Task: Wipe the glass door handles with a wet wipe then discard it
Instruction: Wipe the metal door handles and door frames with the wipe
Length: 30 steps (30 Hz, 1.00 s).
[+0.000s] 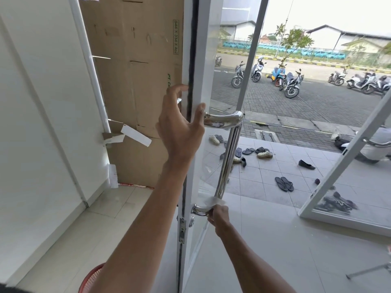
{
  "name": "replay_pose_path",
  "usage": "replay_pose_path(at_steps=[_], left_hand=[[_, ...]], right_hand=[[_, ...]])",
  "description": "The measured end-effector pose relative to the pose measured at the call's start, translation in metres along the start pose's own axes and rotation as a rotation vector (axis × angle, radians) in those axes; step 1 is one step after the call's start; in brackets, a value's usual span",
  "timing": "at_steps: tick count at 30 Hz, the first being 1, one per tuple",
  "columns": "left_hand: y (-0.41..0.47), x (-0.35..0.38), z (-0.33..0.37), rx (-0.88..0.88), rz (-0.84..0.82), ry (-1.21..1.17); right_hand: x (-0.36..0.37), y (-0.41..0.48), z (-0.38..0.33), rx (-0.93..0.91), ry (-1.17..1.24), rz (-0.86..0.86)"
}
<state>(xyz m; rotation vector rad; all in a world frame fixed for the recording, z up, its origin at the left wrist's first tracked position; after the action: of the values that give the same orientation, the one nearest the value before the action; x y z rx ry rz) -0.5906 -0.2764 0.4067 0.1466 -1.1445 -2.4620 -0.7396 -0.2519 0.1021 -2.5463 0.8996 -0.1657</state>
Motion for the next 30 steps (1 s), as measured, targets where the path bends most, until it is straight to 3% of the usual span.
replay_pose_path(at_steps=[10, 16, 20, 27, 30], left_hand=[[-0.004, 0.005, -0.002, 0.001, -0.001, -0.026], [-0.003, 0.004, 0.0, 0.013, 0.009, -0.017], [-0.002, 0.003, -0.001, 0.014, 0.011, -0.013], [-0.001, 0.002, -0.003, 0.008, 0.016, -0.034], [0.0, 0.002, -0.003, 0.009, 0.017, -0.039]], right_hand=[[-0.016, -0.006, 0.014, 0.11, 0.138, -0.11], [-0.028, 0.015, -0.022, -0.017, -0.034, 0.042], [-0.026, 0.016, -0.014, -0.009, -0.058, 0.017], [-0.014, 0.0, 0.015, 0.167, 0.288, -0.219], [-0.015, 0.004, 0.005, 0.123, 0.287, -0.178]])
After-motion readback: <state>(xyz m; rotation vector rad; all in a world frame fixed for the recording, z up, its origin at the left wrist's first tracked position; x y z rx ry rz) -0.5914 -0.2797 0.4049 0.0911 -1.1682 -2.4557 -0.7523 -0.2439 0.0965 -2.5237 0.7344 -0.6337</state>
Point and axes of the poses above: each hand's wrist, its own y-axis towards the middle knuckle, its own x-axis out of the palm, z = x × y, the point moved 3 cm from there along y, towards the middle knuckle, and after that the axes turned 5 degrees about -x, right-handed, at the moved point
